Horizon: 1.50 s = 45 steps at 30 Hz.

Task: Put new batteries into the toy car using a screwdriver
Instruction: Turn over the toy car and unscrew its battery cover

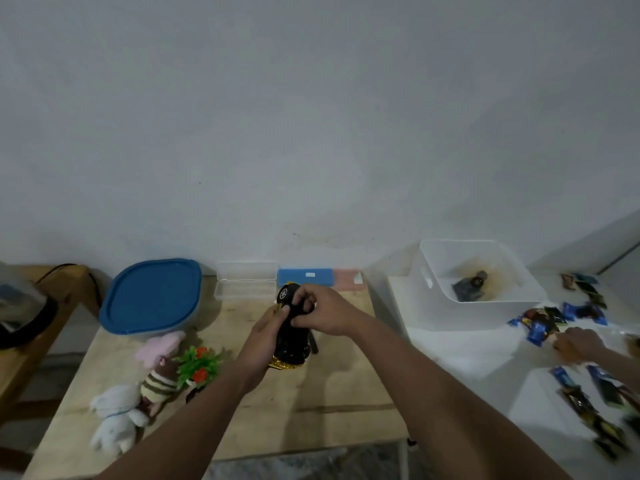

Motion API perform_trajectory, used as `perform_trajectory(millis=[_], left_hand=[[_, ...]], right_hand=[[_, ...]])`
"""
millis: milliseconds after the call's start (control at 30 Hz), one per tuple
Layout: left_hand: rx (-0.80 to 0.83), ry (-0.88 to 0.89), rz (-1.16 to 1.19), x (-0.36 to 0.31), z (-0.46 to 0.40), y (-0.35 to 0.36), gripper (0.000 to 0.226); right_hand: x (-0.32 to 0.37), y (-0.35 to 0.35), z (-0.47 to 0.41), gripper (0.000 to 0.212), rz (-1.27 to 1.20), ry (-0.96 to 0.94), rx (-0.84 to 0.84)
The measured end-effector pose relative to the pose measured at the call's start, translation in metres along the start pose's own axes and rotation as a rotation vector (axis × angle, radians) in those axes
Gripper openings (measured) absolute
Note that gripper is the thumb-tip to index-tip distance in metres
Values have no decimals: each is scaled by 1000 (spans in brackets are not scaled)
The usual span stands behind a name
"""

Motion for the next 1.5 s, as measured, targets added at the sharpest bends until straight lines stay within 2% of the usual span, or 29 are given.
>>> perform_trajectory(millis=[133, 200, 333, 533, 633, 767, 1033, 1133, 1233, 1300, 1433, 1500], left_hand=[[-9, -16, -83, -4, 3, 4, 37], [37, -90, -162, -11, -5, -2, 41], [87, -131, -270, -19, -7, -12, 38], [140, -200, -238, -16, -11, -26, 37], [174, -226, -270, -12, -14, -31, 45], [221, -263, -290, -6, -19, -36, 37], [267, -341, -258, 17, -27, -43, 46], [237, -381, -254, 36, -33, -54, 33], [114, -450, -168, 60, -38, -77, 45], [40, -487, -79, 73, -37, -90, 46], [-8, -499, 24, 91, -39, -105, 41], [-29, -522, 62, 101, -37, -108, 38]], right_hand=[[9, 0, -2, 25, 63, 31, 90], [7, -2, -9, 25, 41, 59, 79], [7, 3, -11, 24, 93, 62, 133], [10, 10, -13, 24, 114, 46, 165], [9, 20, -14, 26, 125, 69, 196], [4, 29, -16, 26, 103, 112, 208], [-11, 42, -12, 26, 99, 156, 227], [-21, 47, -13, 19, 83, 162, 134], [-46, 44, -12, 14, 39, 216, -174], [-71, 44, -11, 14, 46, 311, -272], [-119, 55, -20, 11, 133, 476, -204], [-143, 63, -34, 20, 170, 495, -198]])
Point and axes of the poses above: each hand's wrist, its own z-axis away from the middle knuckle, its own y-axis out of the palm, x = y × z, the point moved 4 cm from there along -z, towards the middle knuckle, and after that the axes turned 3 degrees about -y, right-handed, at the moved point
